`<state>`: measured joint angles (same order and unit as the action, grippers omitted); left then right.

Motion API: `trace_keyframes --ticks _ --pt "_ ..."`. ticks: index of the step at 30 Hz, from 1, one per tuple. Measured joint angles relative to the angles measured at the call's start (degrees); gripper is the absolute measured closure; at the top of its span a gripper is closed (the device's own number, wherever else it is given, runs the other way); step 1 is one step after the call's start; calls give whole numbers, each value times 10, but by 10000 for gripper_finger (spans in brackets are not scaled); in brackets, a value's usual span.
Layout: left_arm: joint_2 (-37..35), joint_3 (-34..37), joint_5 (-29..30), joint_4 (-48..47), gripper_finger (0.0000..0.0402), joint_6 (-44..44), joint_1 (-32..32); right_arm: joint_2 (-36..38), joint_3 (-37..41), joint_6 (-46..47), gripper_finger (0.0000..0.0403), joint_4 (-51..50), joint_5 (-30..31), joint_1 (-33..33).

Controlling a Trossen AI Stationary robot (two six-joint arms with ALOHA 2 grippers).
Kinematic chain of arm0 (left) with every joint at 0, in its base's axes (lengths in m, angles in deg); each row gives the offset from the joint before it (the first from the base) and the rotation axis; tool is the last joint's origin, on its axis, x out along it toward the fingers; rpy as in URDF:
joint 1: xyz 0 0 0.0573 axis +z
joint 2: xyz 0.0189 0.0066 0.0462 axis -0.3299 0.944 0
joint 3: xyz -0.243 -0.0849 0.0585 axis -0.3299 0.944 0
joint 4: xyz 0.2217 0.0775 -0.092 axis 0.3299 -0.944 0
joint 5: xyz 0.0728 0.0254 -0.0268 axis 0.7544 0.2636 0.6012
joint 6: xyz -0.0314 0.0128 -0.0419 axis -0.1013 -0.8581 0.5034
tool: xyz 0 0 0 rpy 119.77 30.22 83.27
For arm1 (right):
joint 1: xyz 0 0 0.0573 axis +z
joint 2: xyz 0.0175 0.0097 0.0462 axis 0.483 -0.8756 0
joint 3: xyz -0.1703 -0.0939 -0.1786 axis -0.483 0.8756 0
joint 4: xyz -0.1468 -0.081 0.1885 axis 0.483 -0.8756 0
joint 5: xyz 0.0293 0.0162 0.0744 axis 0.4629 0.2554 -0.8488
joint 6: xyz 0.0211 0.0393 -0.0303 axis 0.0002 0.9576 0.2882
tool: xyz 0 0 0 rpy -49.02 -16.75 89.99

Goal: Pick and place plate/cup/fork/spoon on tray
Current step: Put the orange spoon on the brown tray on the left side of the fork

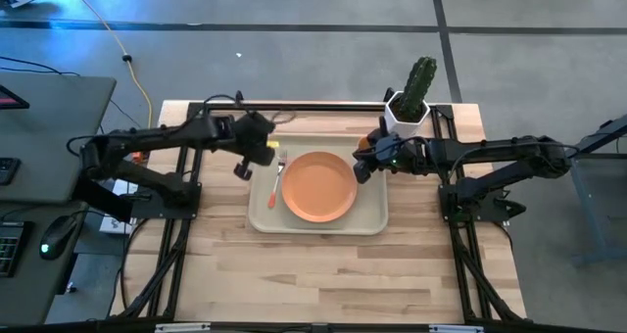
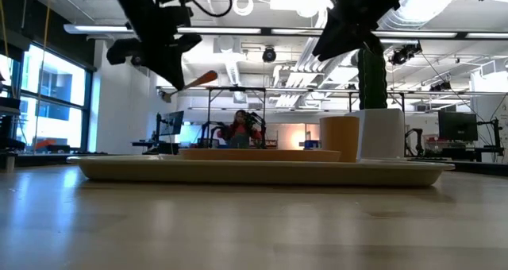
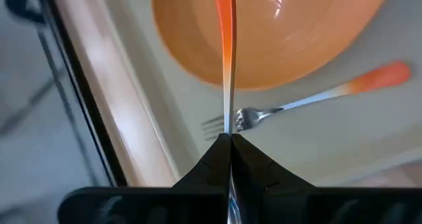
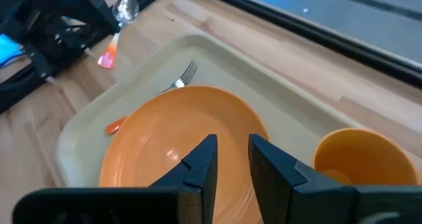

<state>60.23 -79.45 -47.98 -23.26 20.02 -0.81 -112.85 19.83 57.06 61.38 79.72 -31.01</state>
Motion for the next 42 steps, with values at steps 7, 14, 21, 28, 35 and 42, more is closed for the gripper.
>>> trace_keyframes --ticks 7,14,21,28,35,42 --pt "10 1 36 23 401 -91 -50 0 0 -10 328 -8 -54 -1" --pt "13 23 77 65 401 -244 -82 0 0 4 328 -56 -63 3" --pt "13 94 70 163 402 -309 -101 0 0 19 328 -78 -63 3" --pt "9 176 43 220 402 -358 -101 0 0 31 328 -93 -63 3" --pt "9 220 11 263 402 -326 -98 0 0 56 328 -110 -59 9" --pt "9 277 -25 263 402 -339 -99 0 0 81 328 -112 -54 24"
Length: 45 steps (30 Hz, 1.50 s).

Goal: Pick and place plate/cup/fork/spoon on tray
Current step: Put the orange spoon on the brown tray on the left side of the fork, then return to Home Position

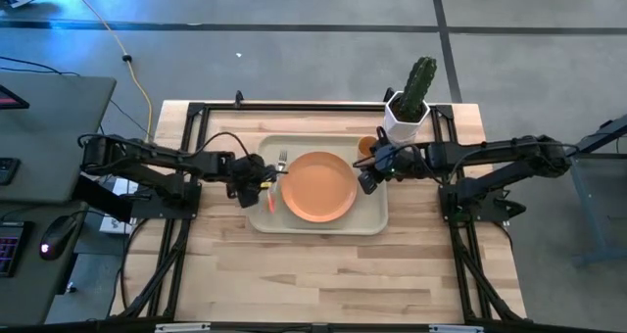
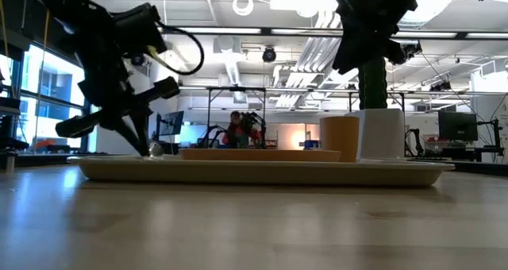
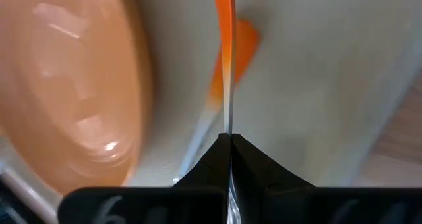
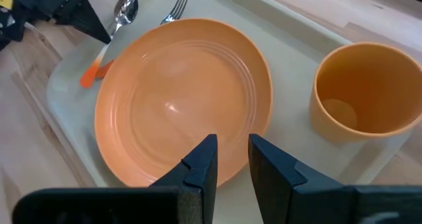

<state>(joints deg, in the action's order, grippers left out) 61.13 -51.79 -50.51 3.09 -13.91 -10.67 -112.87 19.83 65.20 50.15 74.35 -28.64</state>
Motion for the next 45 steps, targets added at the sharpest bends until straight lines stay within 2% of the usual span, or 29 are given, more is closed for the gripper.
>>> trace_keyframes --ticks 11,17,24,27,30,34,36,39,42,45 --pt "0 11 2 27 402 -83 12 0 0 41 328 0 13 3" --pt "0 11 1 20 397 -85 29 0 0 55 328 3 18 3" --pt "0 11 0 11 346 -108 50 0 0 52 323 19 25 1" --pt "0 11 6 19 319 -118 50 0 0 53 317 22 10 1" --pt "0 11 37 29 297 -120 45 0 0 56 312 22 2 1" --pt "0 11 116 57 284 -114 36 0 0 69 311 21 1 1" --pt "0 7 136 74 283 -67 32 0 0 74 311 17 1 1" --pt "-10 -12 123 71 282 58 26 0 0 77 311 17 1 2" --pt "-20 -30 139 64 282 223 26 0 0 88 311 17 1 5" --pt "-43 -46 183 64 282 402 26 2 0 78 311 33 16 23"
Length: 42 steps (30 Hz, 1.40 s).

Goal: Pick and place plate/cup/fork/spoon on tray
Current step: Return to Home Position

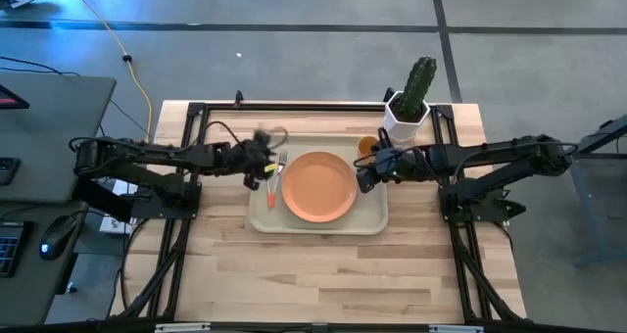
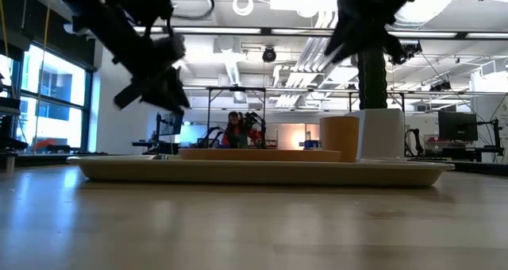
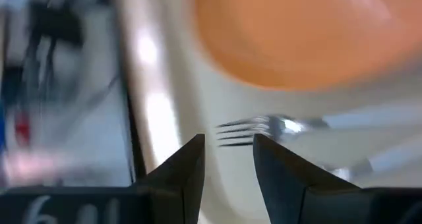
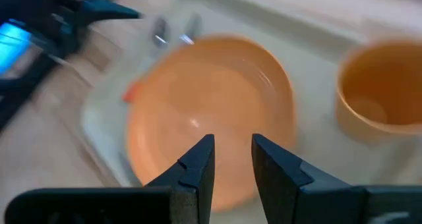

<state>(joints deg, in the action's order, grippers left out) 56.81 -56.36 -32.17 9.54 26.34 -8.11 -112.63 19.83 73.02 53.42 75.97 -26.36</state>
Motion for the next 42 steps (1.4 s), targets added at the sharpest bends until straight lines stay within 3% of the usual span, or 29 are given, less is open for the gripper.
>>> trace_keyframes --ticks 4,7,11,15,21,25,28,31,35,42 --pt "-63 -14 27 6 285 211 -2 13 -10 -45 323 36 67 37" --pt "-128 -23 29 26 296 298 -10 29 -33 -119 346 42 77 42" --pt "-217 -45 7 33 314 417 -21 51 -47 -296 388 119 -66 21" --pt "-289 -50 -37 97 331 528 -25 59 -47 -368 396 257 -206 -13" --pt "-355 -49 -52 102 374 508 -66 35 -46 -400 402 405 -325 -44" --pt "-387 -49 -52 81 399 504 -113 33 -46 -401 402 427 -366 -44" --pt "-410 -48 -33 61 397 496 -145 48 -46 -400 402 402 -367 -44" --pt "-419 -48 -10 26 401 477 -166 85 -46 -464 402 307 -388 -49" --pt "-418 -32 -11 29 401 489 -185 130 -45 -497 403 212 -371 -46" --pt "-413 8 22 51 401 532 -220 195 -45 -546 403 212 -382 -46"
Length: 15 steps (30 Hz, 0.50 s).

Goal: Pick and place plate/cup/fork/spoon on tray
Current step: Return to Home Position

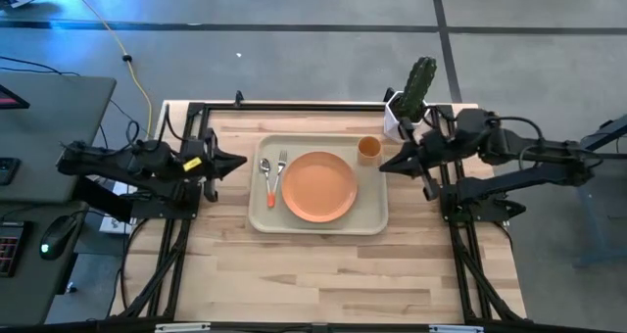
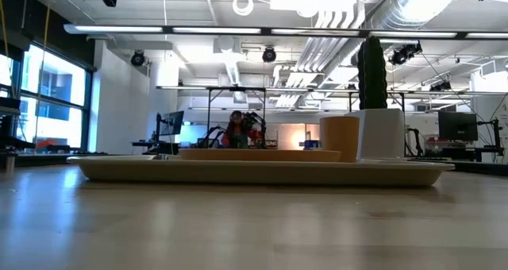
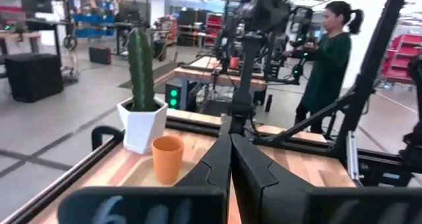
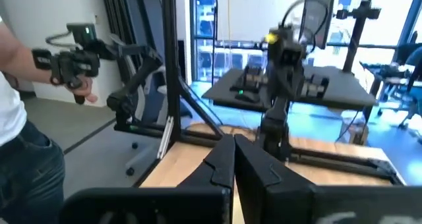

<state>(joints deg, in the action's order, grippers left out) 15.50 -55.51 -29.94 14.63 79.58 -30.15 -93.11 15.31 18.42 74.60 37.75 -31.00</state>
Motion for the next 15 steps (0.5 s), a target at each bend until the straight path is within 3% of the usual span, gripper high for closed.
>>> trace_keyframes --ticks 5,10,15 --pt "1 15 7 11 401 2 -19 11 22 4 403 33 -4 0" --pt "3 15 40 10 401 -2 -18 15 126 31 403 191 -6 -2" --pt "14 15 50 -1 399 -2 -11 16 225 92 403 359 113 -17"
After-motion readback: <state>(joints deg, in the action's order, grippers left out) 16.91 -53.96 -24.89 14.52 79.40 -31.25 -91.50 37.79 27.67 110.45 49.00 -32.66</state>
